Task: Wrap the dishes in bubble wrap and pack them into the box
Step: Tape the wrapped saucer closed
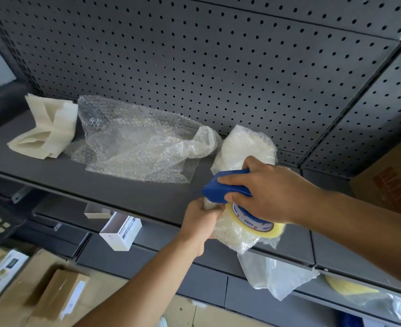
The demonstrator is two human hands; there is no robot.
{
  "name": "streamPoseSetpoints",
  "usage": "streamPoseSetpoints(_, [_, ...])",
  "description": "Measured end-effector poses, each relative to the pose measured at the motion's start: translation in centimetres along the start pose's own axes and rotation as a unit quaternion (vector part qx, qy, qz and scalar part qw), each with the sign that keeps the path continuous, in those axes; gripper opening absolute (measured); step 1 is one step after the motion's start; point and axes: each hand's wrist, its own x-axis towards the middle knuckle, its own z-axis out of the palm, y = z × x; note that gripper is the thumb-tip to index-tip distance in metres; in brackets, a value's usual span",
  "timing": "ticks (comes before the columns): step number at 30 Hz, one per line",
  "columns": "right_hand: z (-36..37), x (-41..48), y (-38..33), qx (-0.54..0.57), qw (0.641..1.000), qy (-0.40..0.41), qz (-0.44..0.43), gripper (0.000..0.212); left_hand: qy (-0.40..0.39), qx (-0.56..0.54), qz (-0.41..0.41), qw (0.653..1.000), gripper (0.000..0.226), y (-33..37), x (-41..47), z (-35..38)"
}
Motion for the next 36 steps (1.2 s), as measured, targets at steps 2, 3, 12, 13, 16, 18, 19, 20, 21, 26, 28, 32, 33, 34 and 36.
streamPoseSetpoints(2, [-0.2,0.2,-0.2,-0.009,1.0,-0.01,0.006,0.047,0.02,-0.01,0.005,1.0,0.008,0.0,0.1,0.3])
streamPoseSetpoints(3, [-0.3,0.2,-0.2,-0.013,1.0,-0.012,0.007,0.047,0.029,-0.015,0.008,0.999,0.007,0.0,0.2,0.4])
streamPoseSetpoints(12, [-1.5,0.2,-1.2,-0.051,0.999,-0.018,0.004,0.042,0.071,-0.044,0.021,0.996,0.008,0.1,0.5,0.7])
streamPoseSetpoints(13, [-1.6,0.1,-1.3,-0.055,0.998,-0.019,0.004,0.042,0.073,-0.045,0.021,0.996,0.008,0.1,0.5,0.7])
streamPoseSetpoints(16, [-2.0,0.1,-1.5,-0.056,0.998,-0.031,0.01,0.043,0.075,-0.047,0.022,0.996,0.008,0.1,0.6,0.6])
streamPoseSetpoints(18, [-2.3,0.2,-1.6,-0.056,0.998,-0.04,0.014,0.042,0.083,-0.042,0.021,0.995,0.01,0.1,0.8,0.6])
streamPoseSetpoints(19, [-2.4,0.1,-1.7,-0.056,0.997,-0.043,0.016,0.041,0.088,-0.04,0.021,0.995,0.01,0.1,0.8,0.6])
streamPoseSetpoints(20, [-2.5,0.1,-1.9,-0.056,0.997,-0.046,0.017,0.04,0.092,-0.04,0.02,0.995,0.011,0.2,0.8,0.7])
streamPoseSetpoints(21, [-2.6,0.0,-1.9,-0.055,0.997,-0.047,0.018,0.04,0.094,-0.04,0.017,0.995,0.011,0.2,0.9,0.8])
streamPoseSetpoints(26, [-2.9,-0.6,-2.3,-0.072,0.996,-0.049,0.026,0.038,0.092,-0.04,0.012,0.995,0.011,0.3,0.8,0.8])
streamPoseSetpoints(28, [-3.0,-1.0,-2.7,-0.089,0.995,-0.04,0.022,0.038,0.096,-0.036,0.024,0.994,0.016,0.3,0.8,0.6])
streamPoseSetpoints(32, [-3.4,-1.6,-2.9,-0.097,0.995,-0.024,0.019,0.037,0.099,-0.034,0.043,0.994,0.028,0.4,0.3,0.5])
streamPoseSetpoints(33, [-3.4,-1.8,-2.9,-0.094,0.995,-0.024,0.018,0.038,0.102,-0.035,0.044,0.993,0.028,0.5,0.2,0.4])
streamPoseSetpoints(34, [-3.5,-2.0,-3.0,-0.093,0.995,-0.024,0.017,0.038,0.106,-0.037,0.046,0.993,0.028,0.5,0.1,0.3])
streamPoseSetpoints(36, [-3.7,-2.3,-3.0,-0.093,0.995,-0.025,0.017,0.04,0.117,-0.043,0.047,0.991,0.028,0.8,0.1,-0.1])
